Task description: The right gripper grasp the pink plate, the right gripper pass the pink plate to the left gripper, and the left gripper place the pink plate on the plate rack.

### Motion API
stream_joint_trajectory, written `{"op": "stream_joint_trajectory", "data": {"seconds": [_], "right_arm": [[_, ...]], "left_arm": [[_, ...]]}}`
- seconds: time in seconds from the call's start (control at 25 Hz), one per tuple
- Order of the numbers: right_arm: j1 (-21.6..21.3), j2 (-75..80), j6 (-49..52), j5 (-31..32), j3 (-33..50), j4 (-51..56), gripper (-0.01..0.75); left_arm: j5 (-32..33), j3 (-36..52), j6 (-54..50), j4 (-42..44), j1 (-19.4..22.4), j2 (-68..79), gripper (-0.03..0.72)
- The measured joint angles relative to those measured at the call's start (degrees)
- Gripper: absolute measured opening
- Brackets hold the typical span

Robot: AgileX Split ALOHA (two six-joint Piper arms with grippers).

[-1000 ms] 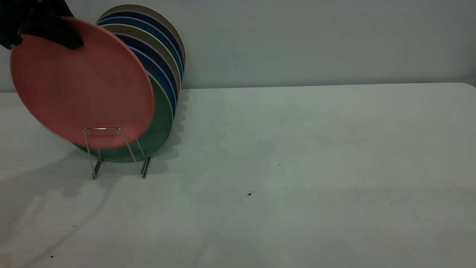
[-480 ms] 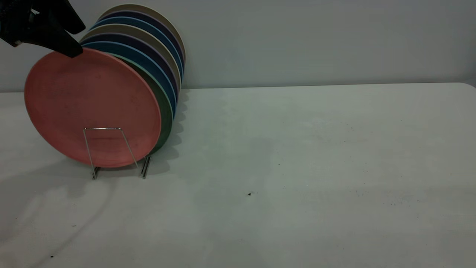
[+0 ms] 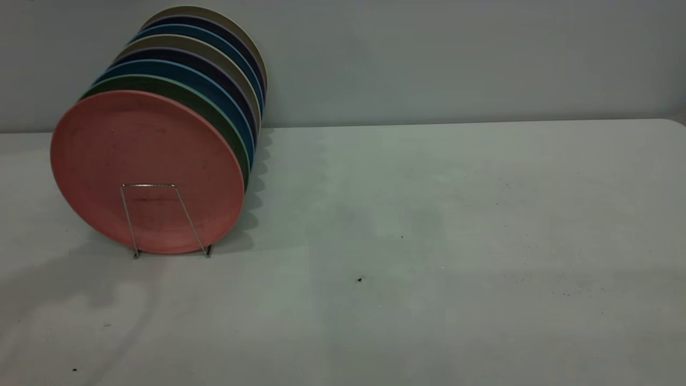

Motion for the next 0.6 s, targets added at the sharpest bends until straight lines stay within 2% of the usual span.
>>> {"op": "stream_joint_trajectory", "data": {"seconds": [0.16, 0.44, 0.6], "right_arm": [[1.3, -0.2, 4.3, -0.4, 0.0, -2.8, 0.228], [8.1, -5.4, 7.4, -0.5, 0.4, -4.8, 0.238], [9.8, -7.4, 7.9, -0.5, 0.4, -4.9, 0.237]], "left_arm": [[4.0, 0.0, -15.4, 0.1, 0.0, -6.5, 0.51], [18.2, 0.0, -40.8, 8.0, 0.0, -15.0, 0.51], [19.3, 0.0, -55.0, 12.8, 0.0, -18.3, 0.51]]}}
